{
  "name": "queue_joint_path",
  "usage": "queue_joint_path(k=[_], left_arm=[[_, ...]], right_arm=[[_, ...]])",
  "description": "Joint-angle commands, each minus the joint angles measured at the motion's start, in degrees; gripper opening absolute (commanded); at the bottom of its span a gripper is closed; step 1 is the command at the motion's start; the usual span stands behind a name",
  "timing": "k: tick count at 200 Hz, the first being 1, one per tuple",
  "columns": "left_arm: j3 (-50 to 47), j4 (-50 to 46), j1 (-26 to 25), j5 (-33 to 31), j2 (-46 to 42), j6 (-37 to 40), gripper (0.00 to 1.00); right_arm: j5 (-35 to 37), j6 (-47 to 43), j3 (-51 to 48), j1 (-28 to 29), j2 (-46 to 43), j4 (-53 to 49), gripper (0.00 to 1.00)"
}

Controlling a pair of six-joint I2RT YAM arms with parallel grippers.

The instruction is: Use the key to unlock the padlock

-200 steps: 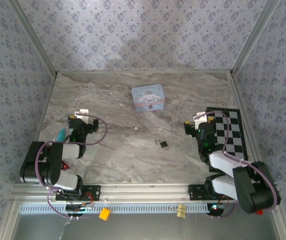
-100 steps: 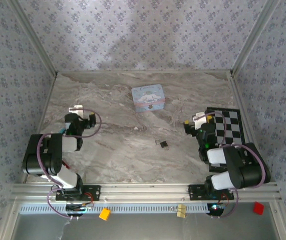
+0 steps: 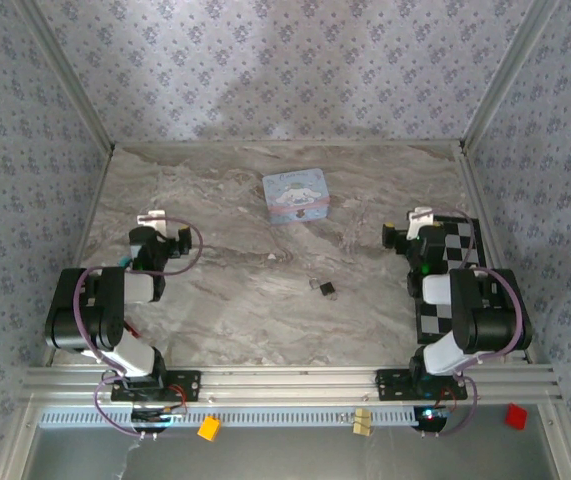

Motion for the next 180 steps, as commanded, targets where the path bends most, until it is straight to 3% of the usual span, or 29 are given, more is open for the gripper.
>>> queue_joint_path(k=[1,180], left_arm=[[1.05,0.15,0.21,0.99,-0.4,-0.74,1.0],[1.05,0.15,0.3,0.98,-0.43,-0.68,1.0]], right_arm=[[0.22,2.01,0.39,-0.29,0.12,-2.9,0.99],[-0.34,2.18,0.81,-0.5,0.12,-3.97,0.99]])
